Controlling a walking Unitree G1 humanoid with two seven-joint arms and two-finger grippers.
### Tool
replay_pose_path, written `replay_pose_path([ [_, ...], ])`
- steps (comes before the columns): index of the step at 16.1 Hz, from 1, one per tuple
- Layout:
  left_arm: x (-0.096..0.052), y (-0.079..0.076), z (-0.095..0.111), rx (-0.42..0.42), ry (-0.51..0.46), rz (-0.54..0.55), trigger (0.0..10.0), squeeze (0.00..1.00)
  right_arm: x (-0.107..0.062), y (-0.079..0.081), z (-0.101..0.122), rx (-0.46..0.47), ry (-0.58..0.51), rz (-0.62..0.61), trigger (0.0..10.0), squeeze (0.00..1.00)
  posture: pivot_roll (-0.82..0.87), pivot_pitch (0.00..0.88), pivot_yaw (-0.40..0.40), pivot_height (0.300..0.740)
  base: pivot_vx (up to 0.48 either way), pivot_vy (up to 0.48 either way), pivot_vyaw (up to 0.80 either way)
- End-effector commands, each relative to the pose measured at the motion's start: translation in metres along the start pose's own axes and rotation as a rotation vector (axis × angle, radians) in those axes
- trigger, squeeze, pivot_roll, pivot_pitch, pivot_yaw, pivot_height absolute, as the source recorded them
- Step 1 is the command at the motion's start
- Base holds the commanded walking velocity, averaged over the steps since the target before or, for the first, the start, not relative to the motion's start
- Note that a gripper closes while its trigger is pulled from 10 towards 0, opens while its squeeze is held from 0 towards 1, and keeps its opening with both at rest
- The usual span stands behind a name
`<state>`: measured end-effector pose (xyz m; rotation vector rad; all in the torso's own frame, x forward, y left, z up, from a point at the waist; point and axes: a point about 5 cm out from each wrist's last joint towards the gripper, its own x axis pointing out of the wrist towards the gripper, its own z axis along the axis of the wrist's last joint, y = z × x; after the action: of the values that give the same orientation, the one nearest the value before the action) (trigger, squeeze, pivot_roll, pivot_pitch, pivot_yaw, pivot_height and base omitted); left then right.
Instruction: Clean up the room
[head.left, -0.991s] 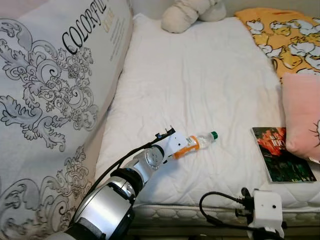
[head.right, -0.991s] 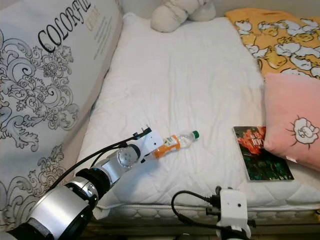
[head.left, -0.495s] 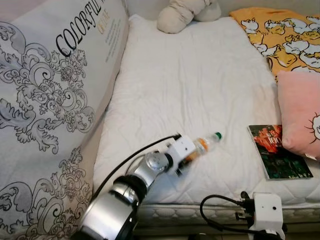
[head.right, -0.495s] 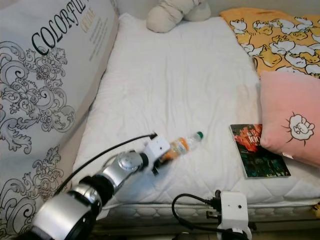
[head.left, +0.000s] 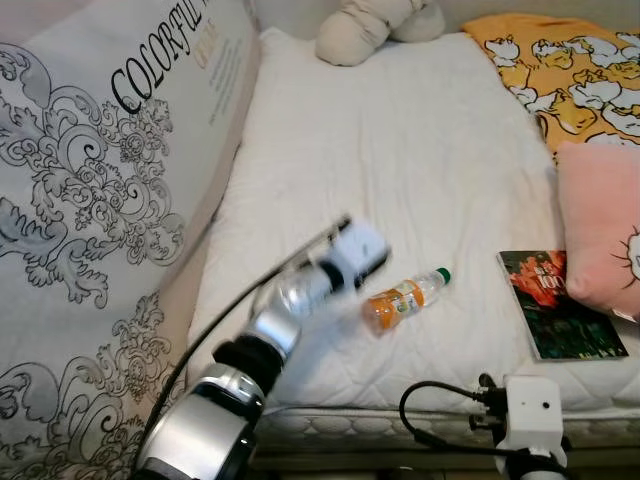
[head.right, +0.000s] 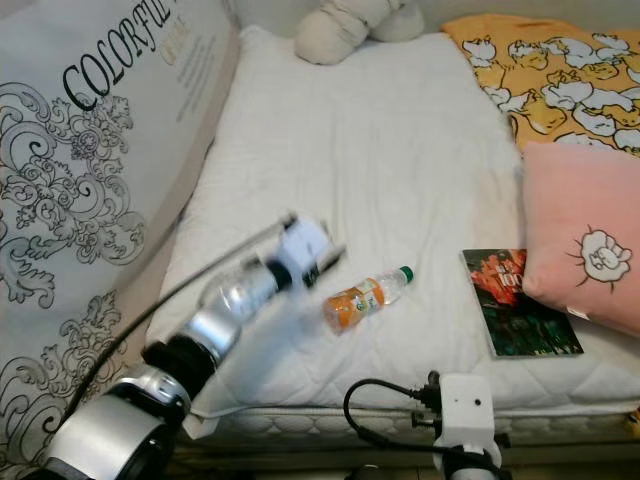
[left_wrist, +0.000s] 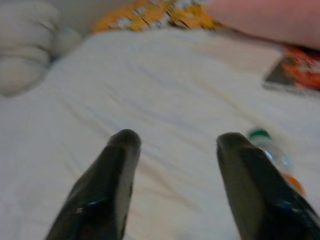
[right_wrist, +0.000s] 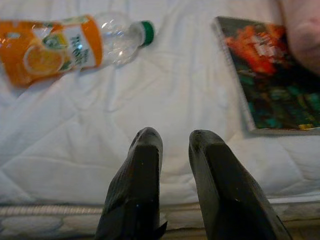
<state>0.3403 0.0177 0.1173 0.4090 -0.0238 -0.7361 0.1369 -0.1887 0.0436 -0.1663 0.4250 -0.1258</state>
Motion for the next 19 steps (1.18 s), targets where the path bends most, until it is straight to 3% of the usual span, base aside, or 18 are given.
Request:
replay_pose_path([
  [1, 0.001, -0.004, -0.004, 0.007, 0.052, -0.028, 10.0, 1.0, 0.002, 0.002, 0.0, -0.001, 0.001, 0.014, 10.0, 0.0, -0.14, 0.047, 0.055, 0.74, 0.0, 0.0, 0.0],
  [3, 0.009, -0.024, -0.026, 0.029, 0.262, -0.079, 10.0, 1.0, 0.003, 0.005, -0.004, -0.001, 0.007, 0.037, 10.0, 0.0, -0.14, 0.054, 0.053, 0.74, 0.0, 0.0, 0.0],
  [4, 0.011, -0.021, -0.029, 0.019, 0.308, -0.072, 10.0, 1.0, 0.002, 0.006, -0.007, -0.008, 0.015, 0.041, 10.0, 0.0, -0.14, 0.061, 0.055, 0.74, 0.0, 0.0, 0.0],
  [7, 0.016, -0.011, -0.022, 0.0, 0.372, -0.065, 10.0, 1.0, -0.007, 0.012, -0.015, -0.004, 0.044, 0.05, 10.0, 0.0, -0.17, 0.071, 0.078, 0.74, 0.0, 0.0, 0.0],
  [9, 0.019, -0.013, -0.019, -0.05, 0.387, -0.069, 10.0, 1.0, -0.011, 0.014, -0.017, 0.007, 0.052, 0.044, 10.0, 0.0, -0.19, 0.065, 0.094, 0.74, 0.0, 0.0, 0.0],
  [10, 0.021, -0.017, -0.017, -0.08, 0.393, -0.092, 10.0, 1.0, -0.013, 0.016, -0.019, 0.008, 0.056, 0.045, 10.0, 0.0, -0.19, 0.059, 0.101, 0.74, 0.0, 0.0, 0.0],
  [14, 0.019, -0.033, -0.022, -0.053, 0.446, -0.196, 10.0, 1.0, -0.015, 0.019, -0.022, 0.012, 0.06, 0.046, 10.0, 0.0, -0.19, 0.053, 0.117, 0.74, 0.0, 0.0, 0.0],
  [17, 0.019, -0.052, -0.026, -0.141, 0.467, -0.247, 10.0, 1.0, -0.02, 0.025, -0.024, 0.007, 0.065, 0.069, 10.0, 0.0, -0.19, 0.065, 0.123, 0.74, 0.0, 0.0, 0.0],
  [19, 0.02, -0.062, -0.024, -0.142, 0.466, -0.271, 10.0, 1.0, -0.023, 0.027, -0.026, 0.007, 0.072, 0.076, 10.0, 0.0, -0.2, 0.075, 0.125, 0.74, 0.0, 0.0, 0.0],
])
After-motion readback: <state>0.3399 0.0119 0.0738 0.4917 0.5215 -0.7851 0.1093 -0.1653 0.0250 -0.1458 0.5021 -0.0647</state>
